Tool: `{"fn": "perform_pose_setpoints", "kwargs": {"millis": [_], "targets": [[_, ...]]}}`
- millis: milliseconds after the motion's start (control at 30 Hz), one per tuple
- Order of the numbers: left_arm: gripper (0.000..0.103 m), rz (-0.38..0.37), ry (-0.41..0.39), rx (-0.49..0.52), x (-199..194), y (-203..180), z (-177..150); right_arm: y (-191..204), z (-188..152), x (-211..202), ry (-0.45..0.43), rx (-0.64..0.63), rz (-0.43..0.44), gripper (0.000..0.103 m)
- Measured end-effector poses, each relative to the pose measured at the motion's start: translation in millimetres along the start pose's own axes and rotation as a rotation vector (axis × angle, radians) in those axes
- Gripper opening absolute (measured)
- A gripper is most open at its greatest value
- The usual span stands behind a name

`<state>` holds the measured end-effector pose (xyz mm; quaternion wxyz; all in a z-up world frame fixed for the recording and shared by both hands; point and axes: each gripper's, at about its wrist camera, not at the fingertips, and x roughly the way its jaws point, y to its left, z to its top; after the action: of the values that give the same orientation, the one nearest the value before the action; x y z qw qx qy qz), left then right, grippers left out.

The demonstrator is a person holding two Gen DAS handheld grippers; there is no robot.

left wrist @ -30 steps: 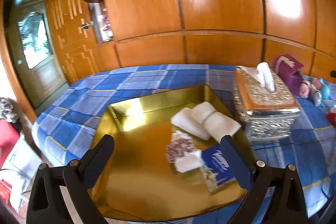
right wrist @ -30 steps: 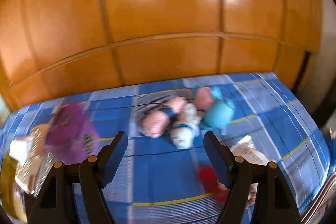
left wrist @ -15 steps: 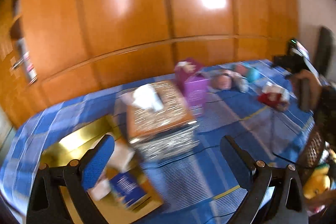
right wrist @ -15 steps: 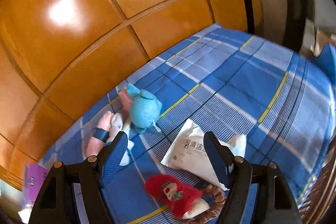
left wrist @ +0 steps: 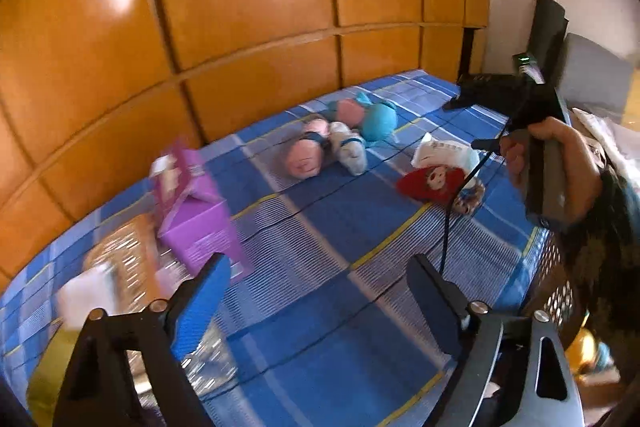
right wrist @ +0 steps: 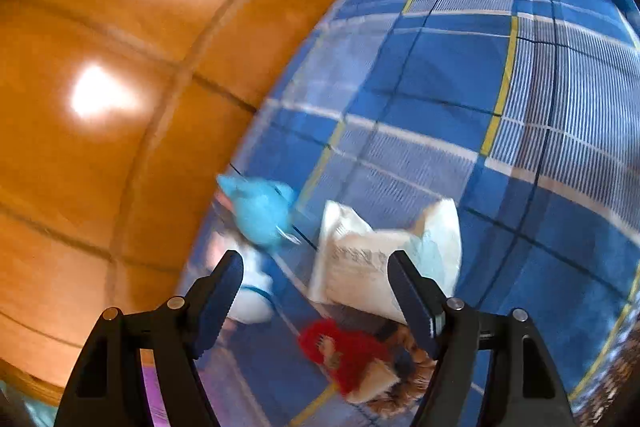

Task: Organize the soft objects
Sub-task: 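Move both tools back over the bed toward the remaining soft items, then close the left tool on the red Santa sock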

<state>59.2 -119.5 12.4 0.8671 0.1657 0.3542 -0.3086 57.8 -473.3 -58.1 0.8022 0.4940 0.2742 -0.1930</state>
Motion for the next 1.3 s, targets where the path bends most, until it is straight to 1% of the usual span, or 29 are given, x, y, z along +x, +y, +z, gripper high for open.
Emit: {"fn": "perform_pose_setpoints", "kwargs": {"millis": [33, 67, 100, 133, 167, 200, 267, 333, 367, 400, 467, 533, 567, 600, 633, 667, 733, 800, 867, 933, 1000, 1033, 1067, 1167, 1233, 1300], "targets": [[0.084, -0.010, 0.009, 0.000, 7, -2, 3, 1, 1, -6, -0.022, 0.004, 0.062, 0.076], [0.077, -0.032, 0.030, -0.008, 23, -5, 12, 4, 1, -11, -0.035, -0.006, 0.118, 0.076], [0.074, -0.052, 0.050, -0.024, 36, -7, 18, 8, 0, -15, -0.043, -0.024, 0.163, 0.076], [0.073, -0.068, 0.062, -0.038, 44, -8, 22, 14, -2, -18, -0.051, -0.061, 0.191, 0.076], [0.071, -0.101, 0.082, -0.067, 61, -10, 29, 18, -3, -21, -0.055, -0.085, 0.195, 0.076], [0.068, -0.114, 0.090, -0.076, 67, -11, 32, 20, -4, -22, -0.060, -0.105, 0.193, 0.076], [0.066, -0.139, 0.109, -0.083, 91, -21, 43, 21, -6, -23, -0.066, -0.125, 0.173, 0.076], [0.064, -0.176, 0.130, -0.104, 113, -27, 51, 12, -4, -25, -0.082, -0.108, 0.147, 0.076], [0.064, -0.222, 0.159, -0.125, 129, -33, 57, 6, -2, -25, -0.083, -0.082, 0.138, 0.076], [0.064, -0.252, 0.181, -0.143, 141, -38, 60, 0, 0, -23, -0.078, -0.043, 0.134, 0.076], [0.064, -0.291, 0.213, -0.165, 161, -49, 66, -3, 2, -20, -0.066, -0.029, 0.104, 0.076], [0.068, -0.347, 0.233, -0.194, 176, -63, 71, 2, 1, -21, -0.066, -0.060, 0.085, 0.076], [0.074, -0.385, 0.238, -0.211, 183, -71, 73, 6, 0, -23, -0.075, -0.087, 0.068, 0.076], [0.085, -0.423, 0.238, -0.226, 189, -79, 75, 11, -1, -24, -0.084, -0.118, 0.050, 0.076], [0.090, -0.435, 0.237, -0.233, 193, -83, 77, 14, -3, -25, -0.090, -0.137, 0.040, 0.076], [0.093, -0.433, 0.239, -0.243, 201, -90, 78, 17, -4, -26, -0.098, -0.161, 0.025, 0.076], [0.093, -0.439, 0.258, -0.239, 211, -99, 79, 22, -7, -27, -0.105, -0.199, -0.002, 0.076], [0.092, -0.419, 0.284, -0.220, 222, -110, 79, 25, -9, -23, -0.093, -0.221, -0.015, 0.076], [0.091, -0.406, 0.281, -0.190, 225, -117, 79, 28, -10, -20, -0.081, -0.238, -0.021, 0.076], [0.071, -0.382, 0.269, -0.152, 225, -122, 79, 27, -10, -15, -0.056, -0.234, -0.013, 0.076], [0.049, -0.389, 0.259, -0.131, 223, -120, 77, 27, -10, -13, -0.049, -0.237, -0.014, 0.076], [0.043, -0.391, 0.255, -0.133, 224, -118, 77, 28, -11, -12, -0.049, -0.243, -0.013, 0.076], [0.035, -0.396, 0.249, -0.148, 221, -112, 76, 29, -11, -12, -0.050, -0.251, -0.014, 0.076], [0.021, -0.421, 0.233, -0.211, 213, -89, 70, 34, -14, -10, -0.040, -0.280, -0.017, 0.076], [0.017, -0.392, 0.218, -0.215, 204, -80, 65, 37, -15, -6, -0.028, -0.298, -0.019, 0.076], [0.017, -0.377, 0.211, -0.226, 194, -66, 55, 39, -16, -5, -0.020, -0.304, -0.013, 0.076]]}}
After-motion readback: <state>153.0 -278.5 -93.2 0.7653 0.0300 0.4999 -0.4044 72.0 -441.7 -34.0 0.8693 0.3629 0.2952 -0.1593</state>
